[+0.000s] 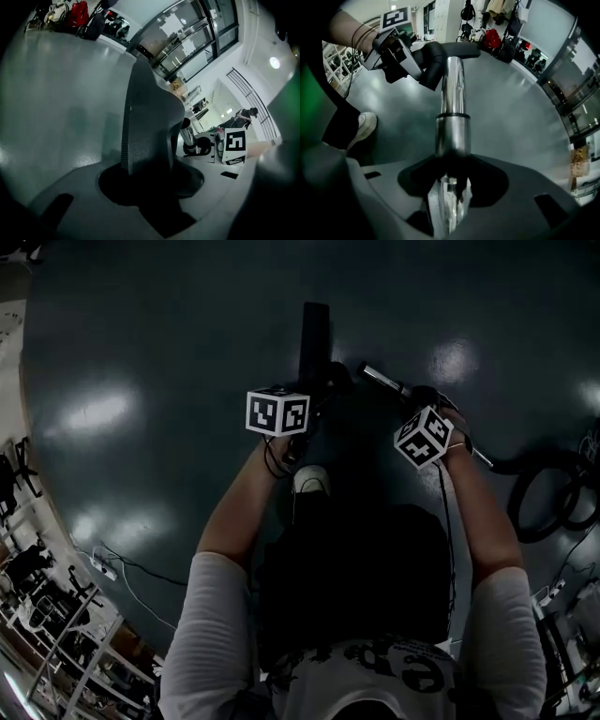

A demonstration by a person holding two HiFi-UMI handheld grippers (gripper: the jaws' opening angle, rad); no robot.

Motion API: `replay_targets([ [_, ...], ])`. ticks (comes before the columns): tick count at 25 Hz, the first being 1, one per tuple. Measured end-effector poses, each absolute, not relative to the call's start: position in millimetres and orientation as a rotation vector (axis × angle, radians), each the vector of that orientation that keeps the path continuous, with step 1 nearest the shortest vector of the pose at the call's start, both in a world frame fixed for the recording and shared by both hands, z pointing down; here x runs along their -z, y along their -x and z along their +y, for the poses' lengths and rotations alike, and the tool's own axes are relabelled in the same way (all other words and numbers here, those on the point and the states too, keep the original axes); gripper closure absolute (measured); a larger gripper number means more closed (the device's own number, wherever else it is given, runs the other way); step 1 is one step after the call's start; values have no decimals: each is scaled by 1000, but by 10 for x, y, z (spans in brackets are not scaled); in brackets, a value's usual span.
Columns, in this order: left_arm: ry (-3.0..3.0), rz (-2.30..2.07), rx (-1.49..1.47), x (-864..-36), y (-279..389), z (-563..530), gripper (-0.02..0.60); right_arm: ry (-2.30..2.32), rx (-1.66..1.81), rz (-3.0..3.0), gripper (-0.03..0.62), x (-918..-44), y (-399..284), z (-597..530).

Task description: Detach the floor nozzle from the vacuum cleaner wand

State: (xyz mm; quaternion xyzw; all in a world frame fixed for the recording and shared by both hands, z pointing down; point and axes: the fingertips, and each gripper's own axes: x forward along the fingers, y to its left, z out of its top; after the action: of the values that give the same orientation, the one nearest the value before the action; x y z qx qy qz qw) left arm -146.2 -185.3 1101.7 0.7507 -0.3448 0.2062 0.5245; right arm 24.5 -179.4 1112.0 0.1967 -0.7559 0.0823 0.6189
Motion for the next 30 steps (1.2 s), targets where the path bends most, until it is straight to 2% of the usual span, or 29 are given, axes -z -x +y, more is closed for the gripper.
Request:
replay_targets([
  [9,-1712,-813,-580,-11853,1455,-1655,436,-312,-303,-1682,421,-12063,-302,-1458],
  [12,-1661,-863,-628,-12045,1580,-1566,436,-295,-340,-1670,420,-12159,-320,-1391],
  [17,-1623,-897,-531,-12118,1663,-1546,434,-313,-380,-1698,419,-12174,-345,-1458],
  [19,-1657,-942,-596,-12105,1714,-1572,434,-311,-400,-1707,419,-12163,-328,-1445],
  [21,-1724,-984,-713,-12086,1736,-1591,377,-324,-396,-1722,419,-12146,-314,-1445],
  [23,-1788,-979,-784,-12057,1638,-1569,282,-367,-352,-1751,412,-12112,-337,-1472],
  [24,-1818,-988,-805,-12048,1593,-1561,223,-395,-329,-1769,399,-12089,-350,-1485],
  [25,-1851,-1010,-831,-12047,1582,-1564,105,-422,-314,-1787,390,-12064,-348,-1493],
  [26,-1885,-1037,-865,-12051,1612,-1571,70,-445,-311,-1807,387,-12031,-324,-1497],
  [30,-1928,-1120,-890,-11982,1815,-1601,69,-513,-294,-1905,388,-11782,-111,-1559],
])
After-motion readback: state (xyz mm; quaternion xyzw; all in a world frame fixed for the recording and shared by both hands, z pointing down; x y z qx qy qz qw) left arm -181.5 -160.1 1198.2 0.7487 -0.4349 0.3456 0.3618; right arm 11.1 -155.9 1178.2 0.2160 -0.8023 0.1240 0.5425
